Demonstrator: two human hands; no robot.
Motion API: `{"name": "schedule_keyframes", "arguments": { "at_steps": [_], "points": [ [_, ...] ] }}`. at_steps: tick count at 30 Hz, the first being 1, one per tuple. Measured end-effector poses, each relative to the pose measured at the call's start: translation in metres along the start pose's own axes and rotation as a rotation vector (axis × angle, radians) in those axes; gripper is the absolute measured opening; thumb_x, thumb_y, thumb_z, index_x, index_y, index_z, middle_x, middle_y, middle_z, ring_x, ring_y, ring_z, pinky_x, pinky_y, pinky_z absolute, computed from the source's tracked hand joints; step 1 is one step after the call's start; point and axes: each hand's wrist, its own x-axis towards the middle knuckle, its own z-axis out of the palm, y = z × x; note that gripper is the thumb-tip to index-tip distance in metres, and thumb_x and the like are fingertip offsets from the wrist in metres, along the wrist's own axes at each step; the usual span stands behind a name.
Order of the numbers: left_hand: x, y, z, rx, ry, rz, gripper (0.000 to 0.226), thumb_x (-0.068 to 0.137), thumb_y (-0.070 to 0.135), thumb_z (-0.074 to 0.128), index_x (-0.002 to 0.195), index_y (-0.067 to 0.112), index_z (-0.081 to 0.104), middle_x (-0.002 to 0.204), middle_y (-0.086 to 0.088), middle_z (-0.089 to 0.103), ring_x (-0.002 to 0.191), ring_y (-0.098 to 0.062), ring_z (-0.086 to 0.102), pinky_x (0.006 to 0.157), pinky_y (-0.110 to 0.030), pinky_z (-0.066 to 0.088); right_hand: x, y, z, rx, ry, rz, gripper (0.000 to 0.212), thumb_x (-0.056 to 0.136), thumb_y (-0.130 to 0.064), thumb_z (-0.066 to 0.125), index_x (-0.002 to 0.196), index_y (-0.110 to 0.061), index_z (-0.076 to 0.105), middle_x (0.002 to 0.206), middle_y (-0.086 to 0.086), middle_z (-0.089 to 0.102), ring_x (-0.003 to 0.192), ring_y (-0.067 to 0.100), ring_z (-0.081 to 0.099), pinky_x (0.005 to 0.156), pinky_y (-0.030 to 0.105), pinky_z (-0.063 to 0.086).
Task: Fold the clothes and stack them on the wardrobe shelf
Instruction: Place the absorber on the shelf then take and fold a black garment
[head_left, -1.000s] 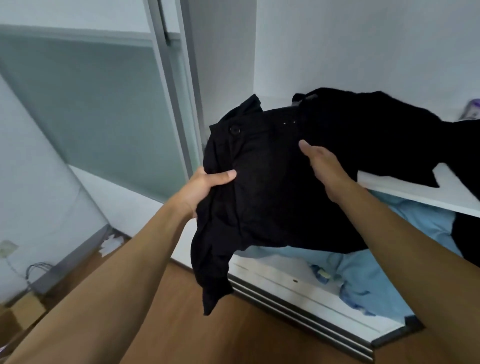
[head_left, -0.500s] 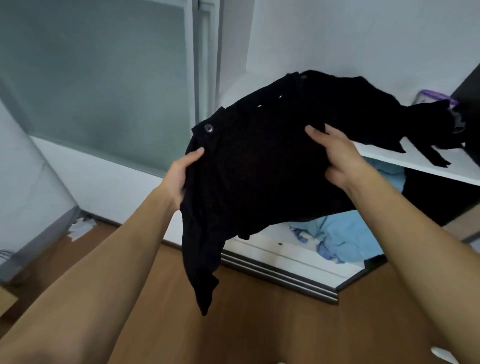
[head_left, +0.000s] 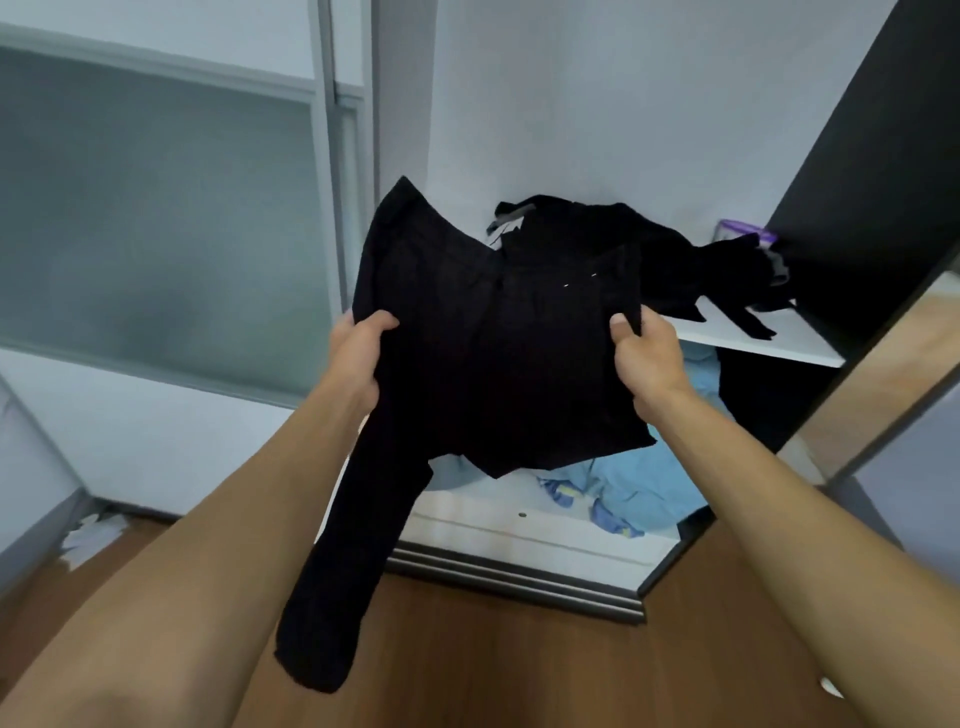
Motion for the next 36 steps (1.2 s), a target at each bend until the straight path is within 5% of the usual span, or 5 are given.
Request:
{"name": "schedule_keyframes", "arguments": {
  "at_steps": [6,20,26,30,36],
  "points": [
    [-0.028,-0.021,0.046,0.088,-0.193,-0.077,0.023,0.083,0.018,0.065,0.105,0.021,0.072,0.096,-0.009,0.078,0.096,-0.034,0.073,0.085,-0.05,0.06,-0.034,0.013,0.008,0.15,-0.32,0.405,0.028,0.095,-0.006,0.049,0.103,-0.027,0.066,0.091,-0.003,0.077,0.092,0.019,0.071,0.064,0.031,0.057],
    [-0.114,-0.161,0.051,0.504,-0.626,-0.097,0.043,0.102,0.018,0.055,0.144,0.028,0.049,0.133,0.005,0.063,0.125,-0.014,0.058,0.109,-0.03,0.043,-0.119,0.106,0.009,0.823,-0.143,0.727,0.038,0.107,-0.014,0.041,0.142,-0.02,0.053,0.135,0.012,0.063,0.124,0.029,0.06,0.107,0.047,0.046],
    [-0.113,-0.179,0.072,0.714,-0.949,-0.111,0.102,0.076,0.003,0.062,0.158,0.038,0.013,0.162,0.004,0.03,0.146,-0.013,0.031,0.121,-0.037,0.028,-0.12,0.109,-0.022,0.654,-0.269,0.651,0.05,0.1,-0.04,0.055,0.145,-0.018,0.048,0.138,0.009,0.061,0.128,0.023,0.057,0.112,0.046,0.042],
    [-0.101,-0.181,0.081,0.779,-1.122,-0.042,0.096,0.071,0.011,0.055,0.144,0.061,0.017,0.163,0.018,0.011,0.15,-0.004,0.015,0.112,-0.013,0.021,-0.109,0.103,-0.033,0.214,-0.147,0.484,0.052,0.092,-0.024,0.071,0.14,-0.019,0.052,0.126,0.005,0.067,0.115,0.02,0.065,0.102,0.04,0.052],
    [-0.074,-0.162,0.079,0.457,-0.422,-0.022,0.093,0.084,0.041,0.077,0.155,0.021,0.021,0.152,0.002,0.04,0.141,-0.016,0.038,0.114,-0.034,0.035,-0.097,0.1,-0.072,0.376,-0.342,0.608,0.029,0.093,-0.011,0.068,0.122,-0.01,0.066,0.115,0.011,0.074,0.104,0.024,0.072,0.091,0.034,0.058]
  ]
}}
